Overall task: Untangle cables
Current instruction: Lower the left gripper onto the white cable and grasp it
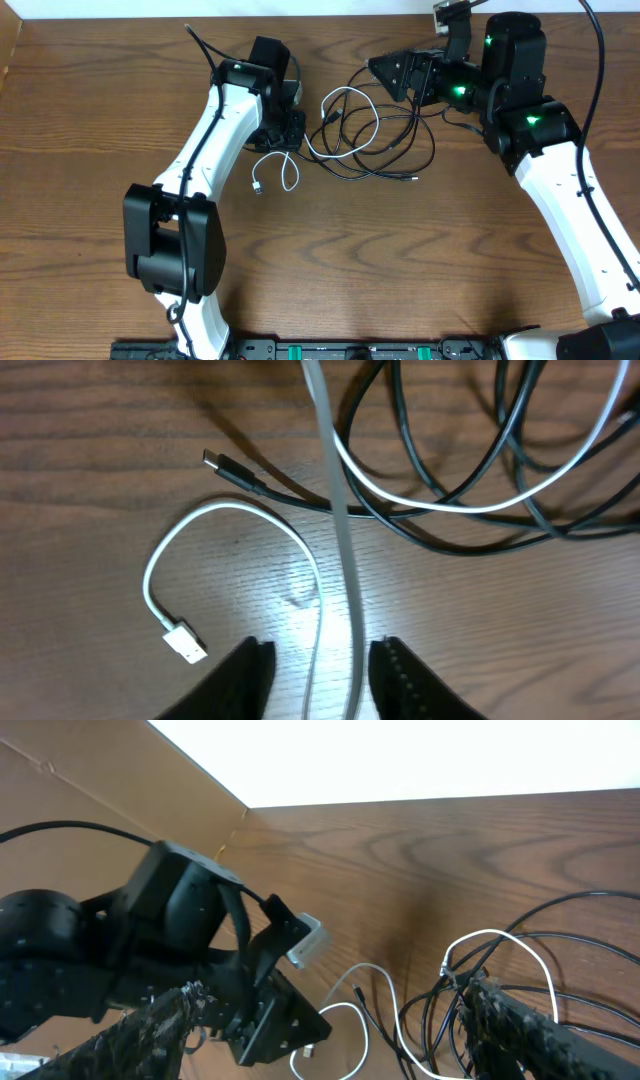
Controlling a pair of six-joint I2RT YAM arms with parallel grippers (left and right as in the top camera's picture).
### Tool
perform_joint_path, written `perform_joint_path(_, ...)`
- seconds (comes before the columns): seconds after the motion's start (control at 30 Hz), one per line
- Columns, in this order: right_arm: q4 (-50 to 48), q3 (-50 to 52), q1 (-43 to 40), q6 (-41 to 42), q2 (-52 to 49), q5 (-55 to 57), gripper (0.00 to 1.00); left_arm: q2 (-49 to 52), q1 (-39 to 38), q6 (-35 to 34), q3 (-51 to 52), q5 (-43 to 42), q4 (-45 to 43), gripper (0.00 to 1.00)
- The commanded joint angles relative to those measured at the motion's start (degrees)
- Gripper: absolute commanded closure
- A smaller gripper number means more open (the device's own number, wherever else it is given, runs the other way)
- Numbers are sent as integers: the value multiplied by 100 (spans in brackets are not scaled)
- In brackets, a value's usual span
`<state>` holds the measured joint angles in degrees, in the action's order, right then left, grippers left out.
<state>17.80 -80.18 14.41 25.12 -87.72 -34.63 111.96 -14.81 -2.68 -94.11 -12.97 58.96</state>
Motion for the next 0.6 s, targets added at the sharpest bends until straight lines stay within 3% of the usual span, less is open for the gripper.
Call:
perform_joint_path(0.0,0,-33,-28,-98,28,66,17,-262,-17,7,-68,-13,28,68)
perform_joint_path(0.57,109,-33,-28,-96,28,66,17,-79,-17,7,-61,-13,9,70)
